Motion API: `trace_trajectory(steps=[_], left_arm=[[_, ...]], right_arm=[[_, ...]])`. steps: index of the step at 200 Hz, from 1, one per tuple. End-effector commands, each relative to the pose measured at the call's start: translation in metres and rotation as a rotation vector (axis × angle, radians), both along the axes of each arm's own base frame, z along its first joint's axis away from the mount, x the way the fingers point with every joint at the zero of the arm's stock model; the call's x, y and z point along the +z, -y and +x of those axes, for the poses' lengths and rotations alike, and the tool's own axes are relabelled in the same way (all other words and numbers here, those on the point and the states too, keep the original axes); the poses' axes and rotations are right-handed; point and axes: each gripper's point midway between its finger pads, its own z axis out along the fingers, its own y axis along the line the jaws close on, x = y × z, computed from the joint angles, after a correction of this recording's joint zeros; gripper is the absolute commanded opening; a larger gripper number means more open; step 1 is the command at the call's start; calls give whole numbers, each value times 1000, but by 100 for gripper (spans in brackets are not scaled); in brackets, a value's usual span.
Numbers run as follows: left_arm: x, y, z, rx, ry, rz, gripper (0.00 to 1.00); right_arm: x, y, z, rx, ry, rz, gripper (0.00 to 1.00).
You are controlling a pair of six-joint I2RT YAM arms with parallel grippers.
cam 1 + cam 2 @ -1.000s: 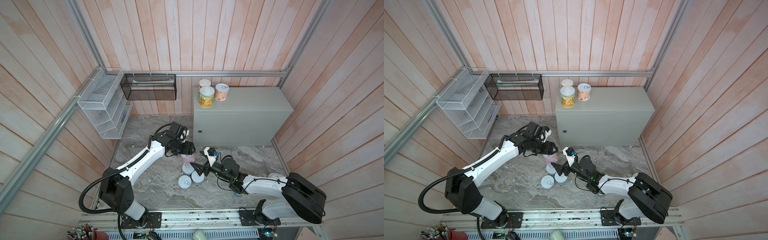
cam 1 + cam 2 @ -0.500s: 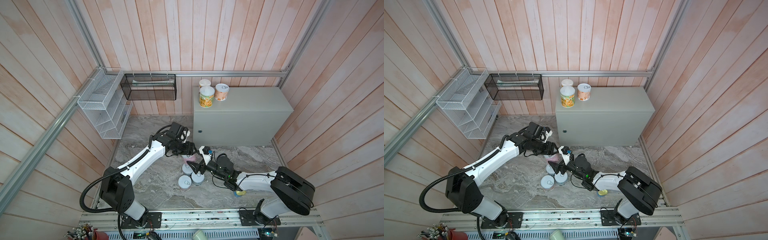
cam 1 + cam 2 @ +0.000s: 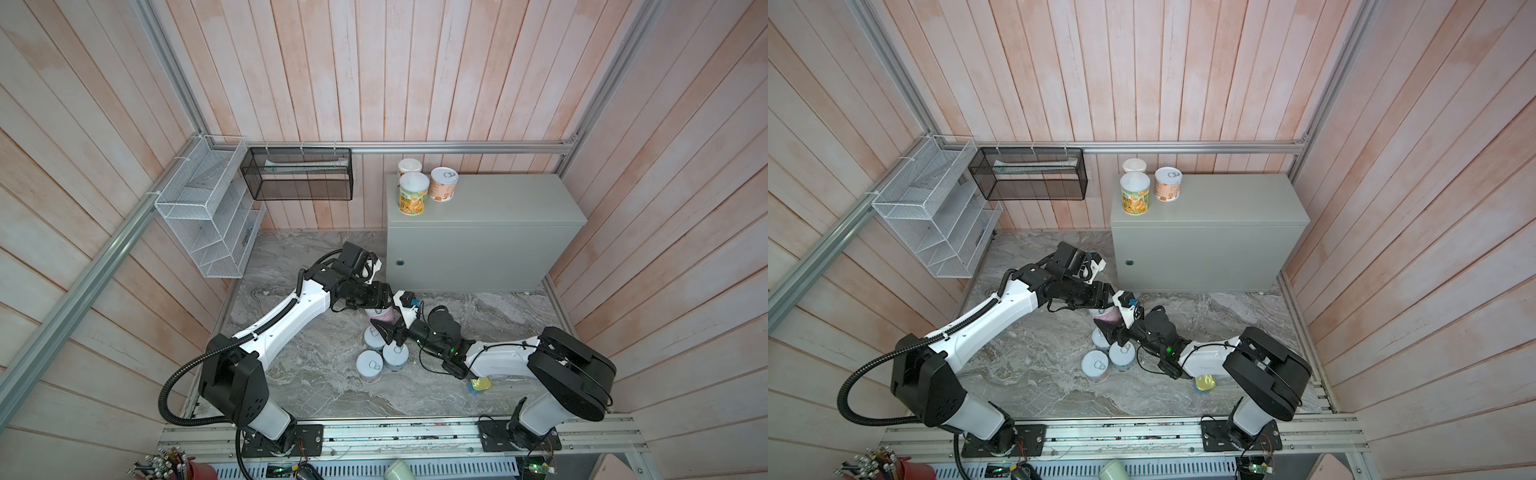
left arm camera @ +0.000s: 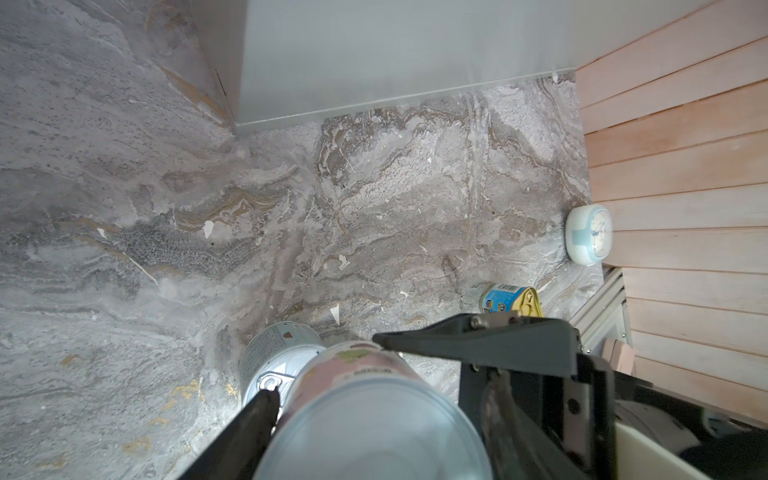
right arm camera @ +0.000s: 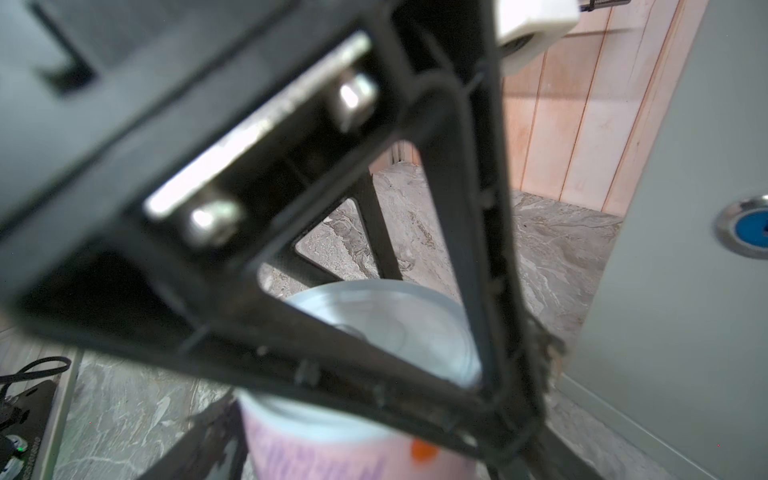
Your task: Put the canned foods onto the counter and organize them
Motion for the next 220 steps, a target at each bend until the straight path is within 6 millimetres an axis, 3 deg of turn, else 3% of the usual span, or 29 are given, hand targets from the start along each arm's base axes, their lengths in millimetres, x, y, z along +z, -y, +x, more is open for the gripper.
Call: trace_trajectory(steps=[1,41,54,91,102,121,151,178,197,220], left_arm=[[20,7,0,-26,20,-50,39],[23,7,0,-24,24,-55,39],[18,3,-2,-17,5,-41,40],[5,-17,0,29,35,27,44],[2,-23,3,41,57,65,50],[-6,-29,10,50,81,111,52],[-7,-11,25,23,113,52,59],[-9,-1,41,-1,171,65,66],[-19,9,47,-60,182,121,72],[-39,21,52,-115,197,227,72]], right_arm=[[20,-9,4,1,32,65,82],[25,-3,9,-43,57,93,79],[28,14,20,-146,4,122,79],[43,35,15,-189,19,152,81],[46,41,12,-196,11,141,82],[55,57,9,-238,1,155,82],[70,89,-1,-305,-5,211,83],[71,114,-4,-385,-35,189,86],[71,130,-11,-405,-38,203,88],[71,147,-20,-423,-36,224,88]])
